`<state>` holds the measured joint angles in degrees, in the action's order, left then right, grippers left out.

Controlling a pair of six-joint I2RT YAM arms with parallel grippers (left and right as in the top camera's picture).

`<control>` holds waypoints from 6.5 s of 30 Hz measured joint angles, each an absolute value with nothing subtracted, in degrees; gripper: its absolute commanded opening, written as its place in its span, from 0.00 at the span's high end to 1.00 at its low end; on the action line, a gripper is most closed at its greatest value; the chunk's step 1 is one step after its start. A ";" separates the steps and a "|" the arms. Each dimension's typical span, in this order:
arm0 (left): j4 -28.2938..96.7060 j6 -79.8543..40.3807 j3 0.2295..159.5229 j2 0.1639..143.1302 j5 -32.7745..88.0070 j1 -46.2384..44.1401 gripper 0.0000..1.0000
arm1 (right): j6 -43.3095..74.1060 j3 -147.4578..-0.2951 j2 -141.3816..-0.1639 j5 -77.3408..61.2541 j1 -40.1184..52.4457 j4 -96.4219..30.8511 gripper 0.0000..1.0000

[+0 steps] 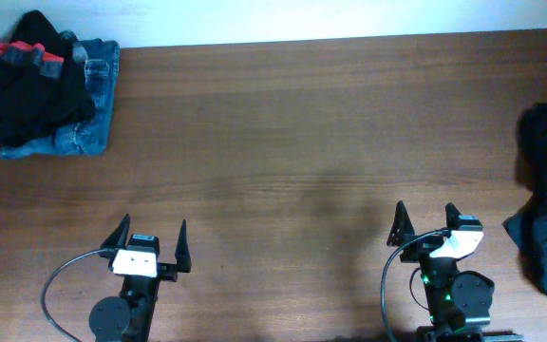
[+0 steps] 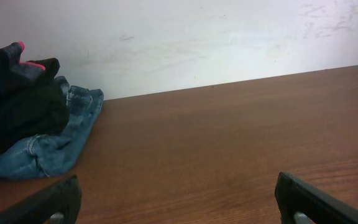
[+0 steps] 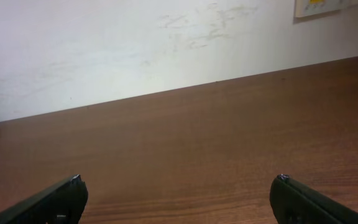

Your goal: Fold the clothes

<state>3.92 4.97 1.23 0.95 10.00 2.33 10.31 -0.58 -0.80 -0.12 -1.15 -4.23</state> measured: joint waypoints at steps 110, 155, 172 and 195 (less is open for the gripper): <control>3.92 4.97 1.23 0.95 10.00 2.33 0.01 | 10.28 -0.58 -0.80 -0.12 -1.15 -4.23 0.01; 3.92 4.97 1.23 0.95 10.00 2.33 0.01 | 10.28 -0.58 -0.80 -0.12 -1.15 -4.23 0.01; 3.92 4.97 1.23 0.95 10.00 2.33 0.01 | 10.26 -0.58 -0.80 -0.12 -1.15 -4.23 0.01; 3.92 4.97 1.23 0.95 10.00 2.33 0.01 | 10.28 -0.58 -0.80 -0.12 -1.15 -4.23 0.01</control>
<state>3.92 4.97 1.23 0.95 10.00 2.33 10.28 -0.58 -0.80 -0.12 -1.15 -4.23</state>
